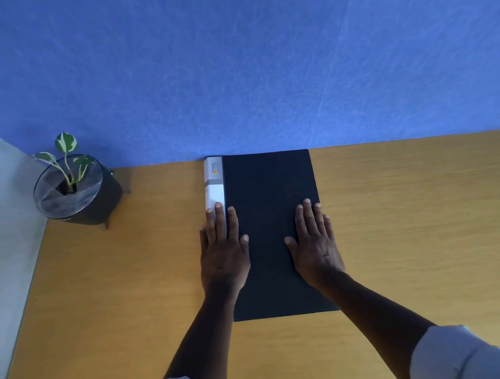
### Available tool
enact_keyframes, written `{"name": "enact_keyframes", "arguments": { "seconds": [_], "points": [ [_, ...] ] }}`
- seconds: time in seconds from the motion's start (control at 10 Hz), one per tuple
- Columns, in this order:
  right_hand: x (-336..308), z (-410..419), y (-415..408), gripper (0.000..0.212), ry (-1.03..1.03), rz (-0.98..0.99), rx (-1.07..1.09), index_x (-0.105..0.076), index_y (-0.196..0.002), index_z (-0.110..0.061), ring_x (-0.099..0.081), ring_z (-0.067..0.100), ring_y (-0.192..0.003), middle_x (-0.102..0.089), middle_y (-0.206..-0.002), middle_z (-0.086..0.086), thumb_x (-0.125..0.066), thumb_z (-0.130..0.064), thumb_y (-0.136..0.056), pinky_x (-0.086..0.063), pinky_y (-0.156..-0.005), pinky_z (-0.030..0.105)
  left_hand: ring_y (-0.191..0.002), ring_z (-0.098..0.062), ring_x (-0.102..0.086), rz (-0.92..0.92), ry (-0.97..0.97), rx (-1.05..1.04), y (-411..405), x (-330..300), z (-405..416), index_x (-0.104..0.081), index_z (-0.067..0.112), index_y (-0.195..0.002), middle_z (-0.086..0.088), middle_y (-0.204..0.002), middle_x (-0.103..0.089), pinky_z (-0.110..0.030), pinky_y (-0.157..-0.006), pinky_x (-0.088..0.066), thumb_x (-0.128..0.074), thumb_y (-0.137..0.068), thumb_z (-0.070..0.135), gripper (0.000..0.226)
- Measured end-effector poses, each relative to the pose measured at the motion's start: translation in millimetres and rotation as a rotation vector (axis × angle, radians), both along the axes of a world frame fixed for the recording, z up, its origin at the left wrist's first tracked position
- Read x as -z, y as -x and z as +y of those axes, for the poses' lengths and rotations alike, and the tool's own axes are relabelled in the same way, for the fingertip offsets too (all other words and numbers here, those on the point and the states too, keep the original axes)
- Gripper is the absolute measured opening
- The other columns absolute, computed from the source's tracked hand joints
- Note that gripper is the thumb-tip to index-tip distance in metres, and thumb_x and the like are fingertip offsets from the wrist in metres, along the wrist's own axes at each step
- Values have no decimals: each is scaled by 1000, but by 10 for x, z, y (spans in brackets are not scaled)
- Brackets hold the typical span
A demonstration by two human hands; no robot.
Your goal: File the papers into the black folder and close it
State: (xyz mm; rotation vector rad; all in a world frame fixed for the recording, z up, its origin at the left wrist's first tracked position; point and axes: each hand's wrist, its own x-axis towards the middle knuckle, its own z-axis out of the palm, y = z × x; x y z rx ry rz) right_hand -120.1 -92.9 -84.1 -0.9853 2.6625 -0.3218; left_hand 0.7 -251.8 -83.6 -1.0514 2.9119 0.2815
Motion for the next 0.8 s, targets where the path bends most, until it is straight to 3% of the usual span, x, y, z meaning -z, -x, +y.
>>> {"name": "enact_keyframes", "arguments": {
  "seconds": [0.3,0.5,0.7,0.8],
  "points": [
    [52,18,-7,73,-5,49,15,-2,-160,-9,9,25,-155,5,-167,9,-19,-52,-103,-3,-127,41,-154,-25,9,-8,49,8,-7,30,24,-4,15,-160,-8,-168,5,-45,-124,-13,-19,-102,55,72],
    [-80,79,48,76,-32,-29,-56,7,-159,-10,16,24,-154,15,-167,8,-26,-51,-105,1,-127,40,-154,-25,9,-26,28,21,-15,-58,7,-3,12,-159,-8,-167,9,-47,-124,-14,-15,-102,55,73],
    [-547,168,218,80,64,-66,-26,12,-159,-16,19,20,-153,22,-165,2,-32,-52,-104,3,-126,41,-154,-26,9,35,34,41,117,-579,93,5,10,-158,-10,-167,10,-46,-124,-12,-19,-100,54,77],
    [-838,166,330,80,112,49,-36,13,-159,-17,22,20,-152,24,-164,2,-31,-53,-103,5,-126,41,-154,-26,6,126,109,71,276,-939,162,1,8,-159,-11,-167,5,-44,-125,-9,-28,-102,51,77]
  ]
}}
